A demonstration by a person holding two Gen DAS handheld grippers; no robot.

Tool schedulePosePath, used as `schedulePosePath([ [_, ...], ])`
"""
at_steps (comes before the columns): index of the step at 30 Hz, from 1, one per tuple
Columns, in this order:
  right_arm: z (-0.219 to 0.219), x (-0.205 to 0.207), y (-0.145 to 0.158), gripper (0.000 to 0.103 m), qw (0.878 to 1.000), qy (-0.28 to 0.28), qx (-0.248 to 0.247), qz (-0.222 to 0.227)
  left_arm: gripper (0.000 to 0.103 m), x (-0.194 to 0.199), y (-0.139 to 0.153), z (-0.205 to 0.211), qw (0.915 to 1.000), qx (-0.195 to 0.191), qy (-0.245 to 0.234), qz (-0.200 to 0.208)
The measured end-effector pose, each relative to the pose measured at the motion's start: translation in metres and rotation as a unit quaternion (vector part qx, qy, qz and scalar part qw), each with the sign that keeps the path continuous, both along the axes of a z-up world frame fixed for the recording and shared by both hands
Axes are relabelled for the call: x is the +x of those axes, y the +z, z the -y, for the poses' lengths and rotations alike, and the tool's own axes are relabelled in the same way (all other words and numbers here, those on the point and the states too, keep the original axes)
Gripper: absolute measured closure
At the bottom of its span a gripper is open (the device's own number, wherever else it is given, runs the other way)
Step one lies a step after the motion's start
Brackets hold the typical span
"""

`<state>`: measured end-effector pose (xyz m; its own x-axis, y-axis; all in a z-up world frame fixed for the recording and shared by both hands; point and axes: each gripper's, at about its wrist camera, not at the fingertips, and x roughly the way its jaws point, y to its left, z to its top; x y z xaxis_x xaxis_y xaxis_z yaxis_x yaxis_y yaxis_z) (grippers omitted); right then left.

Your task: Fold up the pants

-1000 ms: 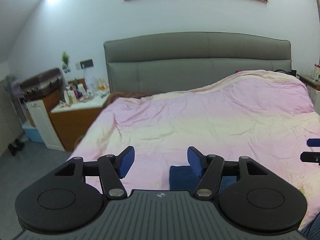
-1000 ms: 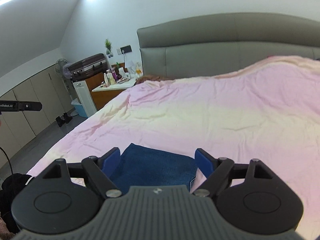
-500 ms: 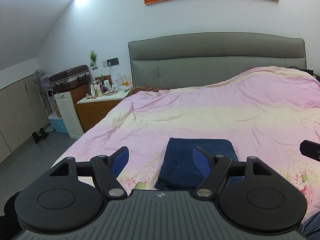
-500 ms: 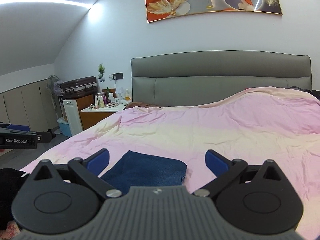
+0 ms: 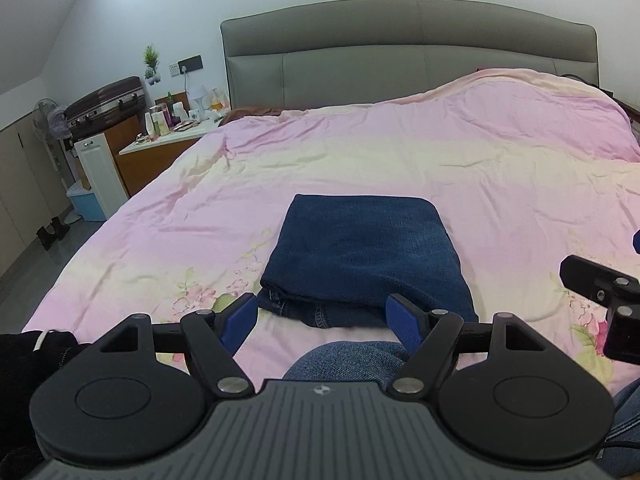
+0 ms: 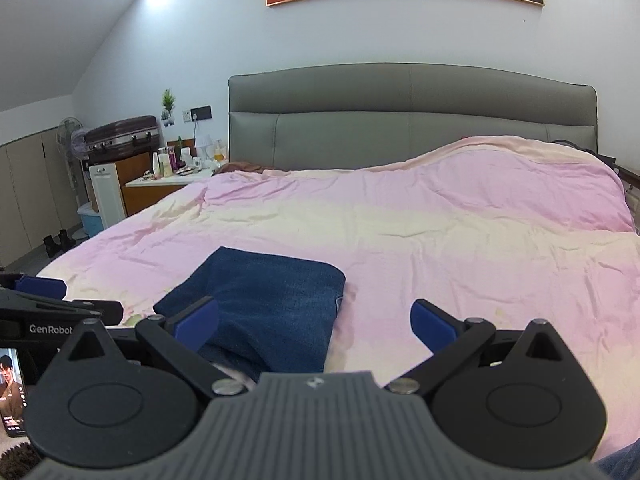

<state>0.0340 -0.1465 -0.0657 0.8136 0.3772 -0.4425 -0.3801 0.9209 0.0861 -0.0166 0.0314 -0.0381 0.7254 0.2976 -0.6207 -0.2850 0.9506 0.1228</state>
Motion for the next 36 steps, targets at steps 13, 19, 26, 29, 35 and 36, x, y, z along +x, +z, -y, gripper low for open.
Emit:
schedulePosePath([
  [13,-0.005,0.016,-0.022,0.005,0.999,0.008,-0.004,-0.044,0.017,0.008,-0.011,0.005,0.9997,-0.005,-0.006,-0.023],
  [19,-0.003,0.016,-0.019,0.005,0.999,0.012,-0.005,-0.043,0.017,0.009,-0.011,0.005,0.9997,-0.004,-0.006,-0.024],
  [26,-0.002,0.016,-0.019,0.005,0.999,0.013,-0.004,-0.043,0.017,0.009,-0.011,0.005,0.9997,-0.001,-0.01,-0.022],
  [29,-0.002,0.015,-0.018,0.005,0.999,0.011,-0.003,-0.044,0.017,0.009,-0.01,0.005,0.9997,0.0,-0.01,-0.02],
  [35,-0.001,0.014,-0.017,0.005,0.999,0.011,-0.001,-0.041,0.017,0.007,-0.008,0.003,0.9998,0.001,-0.01,-0.017],
  [36,-0.002,0.013,-0.018,0.005,0.999,0.011,-0.001,-0.041,0.017,0.006,-0.008,0.004,0.9998,0.001,-0.011,-0.016],
])
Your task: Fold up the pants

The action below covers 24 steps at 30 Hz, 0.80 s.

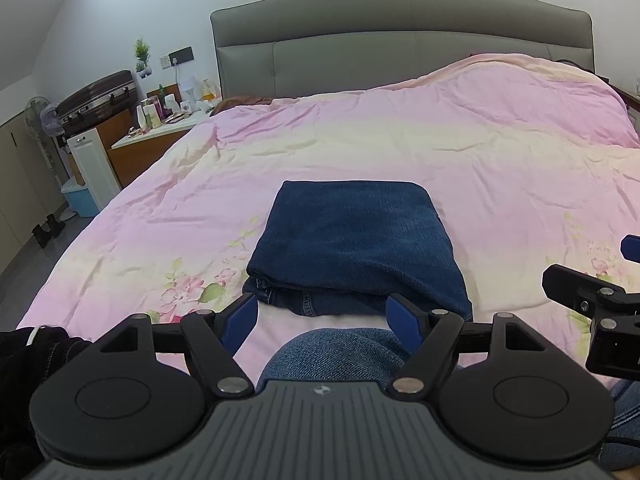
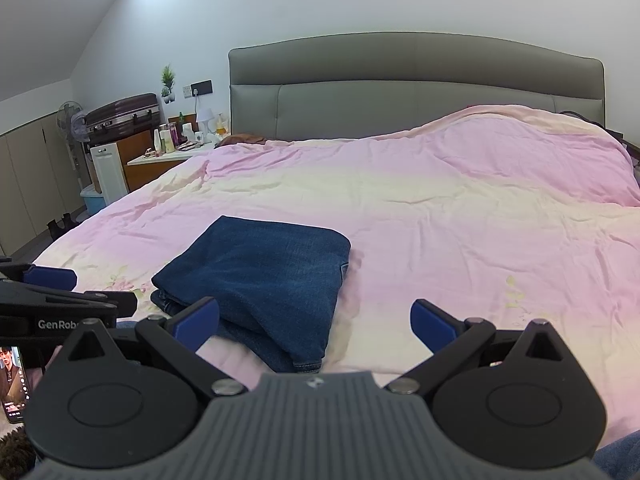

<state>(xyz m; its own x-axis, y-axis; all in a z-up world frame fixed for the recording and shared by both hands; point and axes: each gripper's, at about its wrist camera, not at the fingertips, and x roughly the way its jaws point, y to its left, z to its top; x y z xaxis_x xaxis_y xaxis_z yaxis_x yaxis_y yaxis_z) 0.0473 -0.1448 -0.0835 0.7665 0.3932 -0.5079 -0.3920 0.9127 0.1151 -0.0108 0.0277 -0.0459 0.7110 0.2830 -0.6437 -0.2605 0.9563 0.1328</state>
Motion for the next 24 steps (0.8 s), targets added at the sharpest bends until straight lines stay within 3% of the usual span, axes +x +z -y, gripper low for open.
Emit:
schedulePosePath([
  [24,0.0016,-0.0039,0.0026,0.005,1.0,0.0,0.003,0.004,0.017,-0.0024,0.0066,0.0032,1.0,0.005,-0.004,0.006],
])
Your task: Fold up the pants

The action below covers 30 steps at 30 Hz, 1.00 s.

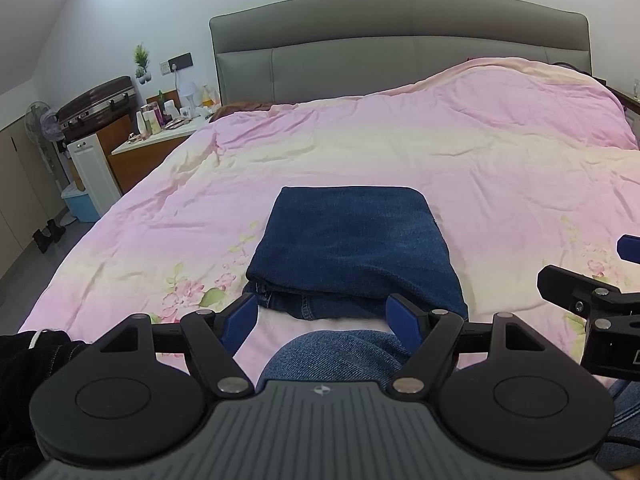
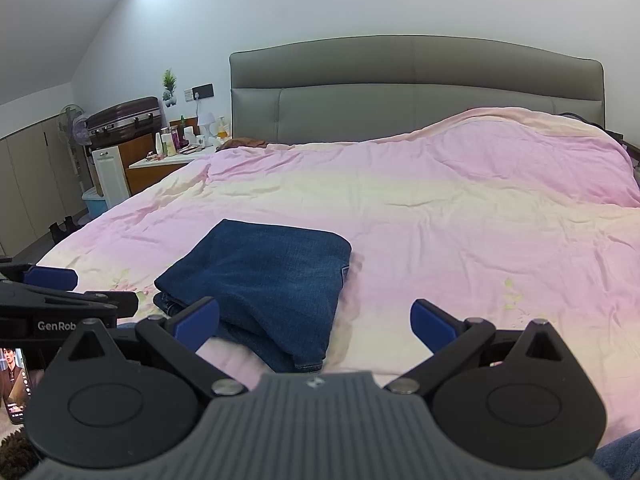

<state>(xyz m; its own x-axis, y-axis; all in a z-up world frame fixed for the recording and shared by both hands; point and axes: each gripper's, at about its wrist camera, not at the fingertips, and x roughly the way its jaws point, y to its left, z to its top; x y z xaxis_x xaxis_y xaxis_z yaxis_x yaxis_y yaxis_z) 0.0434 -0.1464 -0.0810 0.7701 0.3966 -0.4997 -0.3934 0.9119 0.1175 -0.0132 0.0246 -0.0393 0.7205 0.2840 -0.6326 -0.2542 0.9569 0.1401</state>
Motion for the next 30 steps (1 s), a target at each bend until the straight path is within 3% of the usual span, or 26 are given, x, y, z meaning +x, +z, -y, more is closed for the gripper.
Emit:
schedulePosePath([
  [30,-0.0002,-0.0032,0.0033,0.005,1.0,0.002,0.0,0.003,0.018,-0.0076,0.0078,0.0041,0.9996,0.012,-0.007,0.024],
])
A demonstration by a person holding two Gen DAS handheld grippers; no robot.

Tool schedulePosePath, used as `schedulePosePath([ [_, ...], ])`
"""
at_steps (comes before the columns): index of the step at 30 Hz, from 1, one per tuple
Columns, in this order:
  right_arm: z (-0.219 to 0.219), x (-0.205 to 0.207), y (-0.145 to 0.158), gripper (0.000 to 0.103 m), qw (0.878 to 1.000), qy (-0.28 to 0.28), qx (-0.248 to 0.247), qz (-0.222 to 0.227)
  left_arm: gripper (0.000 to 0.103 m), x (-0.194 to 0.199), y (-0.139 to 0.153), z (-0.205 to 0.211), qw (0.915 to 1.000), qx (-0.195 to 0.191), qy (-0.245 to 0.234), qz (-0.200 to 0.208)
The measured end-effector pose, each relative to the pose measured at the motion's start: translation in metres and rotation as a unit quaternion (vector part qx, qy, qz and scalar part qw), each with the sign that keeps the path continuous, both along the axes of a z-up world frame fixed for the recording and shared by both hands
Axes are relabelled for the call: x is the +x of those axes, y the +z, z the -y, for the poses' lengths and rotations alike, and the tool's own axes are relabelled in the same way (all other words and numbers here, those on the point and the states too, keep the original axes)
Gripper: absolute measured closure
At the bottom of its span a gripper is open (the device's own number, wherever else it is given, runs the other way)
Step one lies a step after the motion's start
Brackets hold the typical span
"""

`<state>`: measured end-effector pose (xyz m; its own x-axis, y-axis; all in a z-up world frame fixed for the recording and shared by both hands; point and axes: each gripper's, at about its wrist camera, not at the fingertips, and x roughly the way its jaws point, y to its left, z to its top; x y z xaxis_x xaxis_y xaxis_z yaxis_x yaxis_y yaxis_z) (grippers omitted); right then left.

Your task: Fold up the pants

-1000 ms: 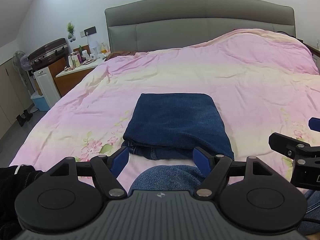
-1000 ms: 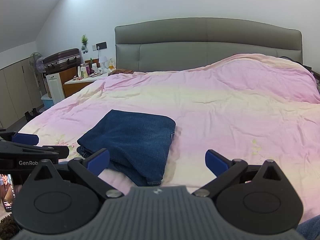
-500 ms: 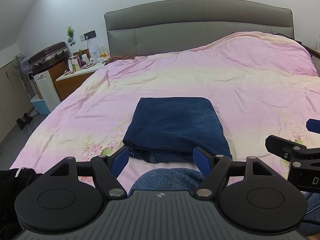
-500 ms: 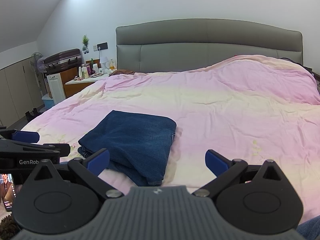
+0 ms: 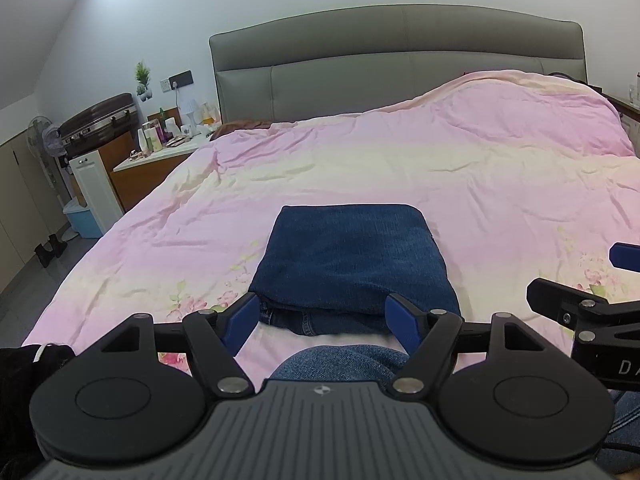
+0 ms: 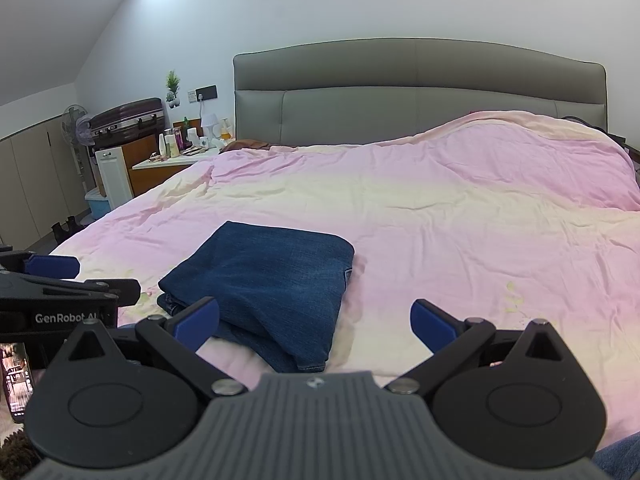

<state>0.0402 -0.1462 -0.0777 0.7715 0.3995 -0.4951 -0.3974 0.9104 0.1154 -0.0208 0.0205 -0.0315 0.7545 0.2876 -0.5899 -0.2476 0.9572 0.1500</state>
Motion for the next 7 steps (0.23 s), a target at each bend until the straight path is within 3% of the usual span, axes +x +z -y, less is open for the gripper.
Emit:
schedulePosePath([
  [7,0.0011,-0.0007,0.0025,0.005,1.0,0.003,0.0,-0.001,0.019,-0.0031,0.0022,-0.0014,1.0,0.0,-0.002,0.004],
])
